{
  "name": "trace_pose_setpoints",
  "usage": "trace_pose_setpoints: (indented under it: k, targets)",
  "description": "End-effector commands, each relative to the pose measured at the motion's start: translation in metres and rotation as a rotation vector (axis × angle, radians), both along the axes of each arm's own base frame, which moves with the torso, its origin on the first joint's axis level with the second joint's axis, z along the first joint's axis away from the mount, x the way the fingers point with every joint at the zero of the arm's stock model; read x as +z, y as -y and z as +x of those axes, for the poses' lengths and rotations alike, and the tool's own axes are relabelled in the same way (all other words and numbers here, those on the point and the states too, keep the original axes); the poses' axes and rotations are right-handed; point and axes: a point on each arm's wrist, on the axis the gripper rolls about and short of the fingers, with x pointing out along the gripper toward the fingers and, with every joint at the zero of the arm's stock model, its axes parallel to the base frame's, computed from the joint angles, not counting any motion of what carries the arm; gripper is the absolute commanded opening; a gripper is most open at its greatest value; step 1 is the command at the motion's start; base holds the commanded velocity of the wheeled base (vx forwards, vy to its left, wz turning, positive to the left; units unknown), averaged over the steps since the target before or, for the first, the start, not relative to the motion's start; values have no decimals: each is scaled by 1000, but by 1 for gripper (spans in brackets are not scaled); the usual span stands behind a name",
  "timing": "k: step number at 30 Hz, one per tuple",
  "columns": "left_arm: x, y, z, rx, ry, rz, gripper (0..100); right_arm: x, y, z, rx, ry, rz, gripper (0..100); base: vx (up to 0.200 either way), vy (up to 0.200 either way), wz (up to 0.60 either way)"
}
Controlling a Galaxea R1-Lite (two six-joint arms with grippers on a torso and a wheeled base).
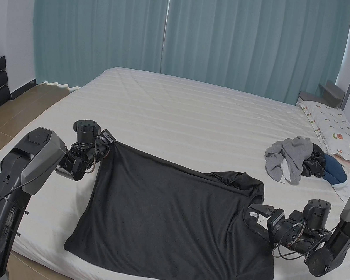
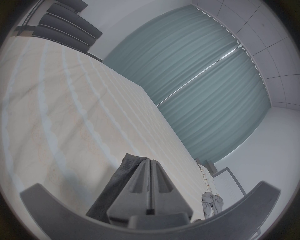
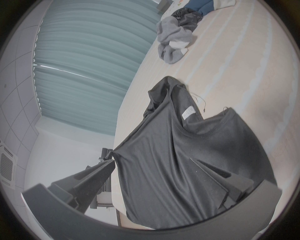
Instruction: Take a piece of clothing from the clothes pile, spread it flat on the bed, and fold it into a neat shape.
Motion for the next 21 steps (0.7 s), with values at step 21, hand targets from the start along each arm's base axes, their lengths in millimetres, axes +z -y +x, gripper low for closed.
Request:
trace_pose_setpoints:
  k: [21]
  targets:
    - [-23, -4, -7, 6, -68, 6, 0, -11, -26, 157, -76, -17, -175, 100, 0, 0, 0]
